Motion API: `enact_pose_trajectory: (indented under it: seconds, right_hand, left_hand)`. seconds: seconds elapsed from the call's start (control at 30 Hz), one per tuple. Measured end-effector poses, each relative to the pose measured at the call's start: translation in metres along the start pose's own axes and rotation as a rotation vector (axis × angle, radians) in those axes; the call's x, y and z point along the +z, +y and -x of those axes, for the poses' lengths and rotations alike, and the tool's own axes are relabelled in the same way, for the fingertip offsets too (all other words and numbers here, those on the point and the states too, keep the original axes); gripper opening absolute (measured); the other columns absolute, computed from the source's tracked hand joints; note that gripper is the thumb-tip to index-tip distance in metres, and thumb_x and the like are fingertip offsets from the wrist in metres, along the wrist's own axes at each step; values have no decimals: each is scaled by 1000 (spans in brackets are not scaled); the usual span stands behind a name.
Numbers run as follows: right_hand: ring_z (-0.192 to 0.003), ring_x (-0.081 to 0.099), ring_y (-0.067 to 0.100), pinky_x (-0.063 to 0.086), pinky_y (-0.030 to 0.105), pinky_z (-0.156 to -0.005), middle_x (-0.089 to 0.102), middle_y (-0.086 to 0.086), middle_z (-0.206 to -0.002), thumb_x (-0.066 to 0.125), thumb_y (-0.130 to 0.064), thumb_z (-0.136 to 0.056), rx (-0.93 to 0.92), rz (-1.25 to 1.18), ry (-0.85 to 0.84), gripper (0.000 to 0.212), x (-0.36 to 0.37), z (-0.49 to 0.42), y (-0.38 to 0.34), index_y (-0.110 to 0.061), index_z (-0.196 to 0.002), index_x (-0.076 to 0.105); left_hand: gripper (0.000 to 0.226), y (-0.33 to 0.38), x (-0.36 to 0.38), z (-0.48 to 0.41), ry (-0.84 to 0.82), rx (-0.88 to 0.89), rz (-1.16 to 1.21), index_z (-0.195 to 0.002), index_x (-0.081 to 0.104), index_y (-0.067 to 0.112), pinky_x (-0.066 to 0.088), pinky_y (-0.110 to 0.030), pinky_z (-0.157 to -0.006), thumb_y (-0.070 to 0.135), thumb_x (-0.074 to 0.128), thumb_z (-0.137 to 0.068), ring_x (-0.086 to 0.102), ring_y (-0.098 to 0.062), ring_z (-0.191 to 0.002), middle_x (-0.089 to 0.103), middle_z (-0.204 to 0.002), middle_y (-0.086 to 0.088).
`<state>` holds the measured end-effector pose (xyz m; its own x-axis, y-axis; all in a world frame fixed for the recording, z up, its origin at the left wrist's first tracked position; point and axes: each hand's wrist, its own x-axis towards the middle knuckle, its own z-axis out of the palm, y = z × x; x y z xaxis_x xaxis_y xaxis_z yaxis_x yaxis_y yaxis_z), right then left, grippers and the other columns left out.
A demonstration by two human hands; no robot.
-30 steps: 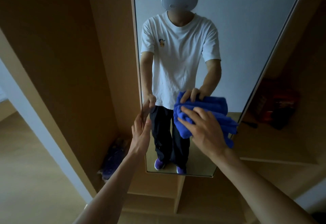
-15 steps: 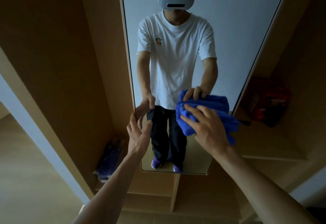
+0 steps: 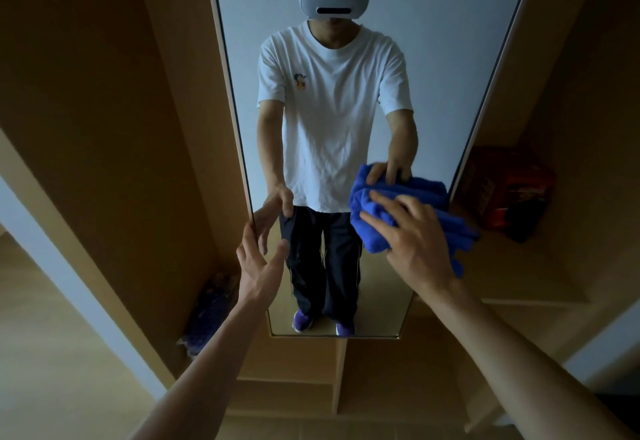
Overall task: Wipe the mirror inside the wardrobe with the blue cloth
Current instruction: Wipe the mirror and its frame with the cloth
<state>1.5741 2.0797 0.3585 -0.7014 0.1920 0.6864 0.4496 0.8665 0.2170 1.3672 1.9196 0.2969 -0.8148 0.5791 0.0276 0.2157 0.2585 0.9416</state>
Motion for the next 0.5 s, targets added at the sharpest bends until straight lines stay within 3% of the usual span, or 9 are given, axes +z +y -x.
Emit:
enact_pose_trajectory:
  seconds: [0.13,0.37,0.5]
  right_hand:
    - [-108,59,34,47,45,-77,60,6,-138,72,7,-66,-68,-6,-99,59,7,19,2,-17,-121,71]
    - [-113,50,30,38,43,-81,55,2,-143,60,-1,-72,57,2,0,60,-21,-10,31,-23,-127,66]
    - [-114,53,33,41,45,-84,56,6,-143,63,6,-69,-10,31,-22,62,-3,18,28,-20,-126,68]
  left_hand:
    - [98,2,-2,1,-20,-7,5,-160,3,40,34,-40,-95,71,48,-78,29,-31,-148,10,-167,2]
    - [101,6,1,3,-2,-13,-23,-160,2,37,36,-42,-92,69,49,-77,30,-34,-147,10,-167,-2]
    - [102,6,3,3,11,-9,-24,-161,2,37,37,-42,-91,68,49,-76,31,-36,-147,12,-167,-4]
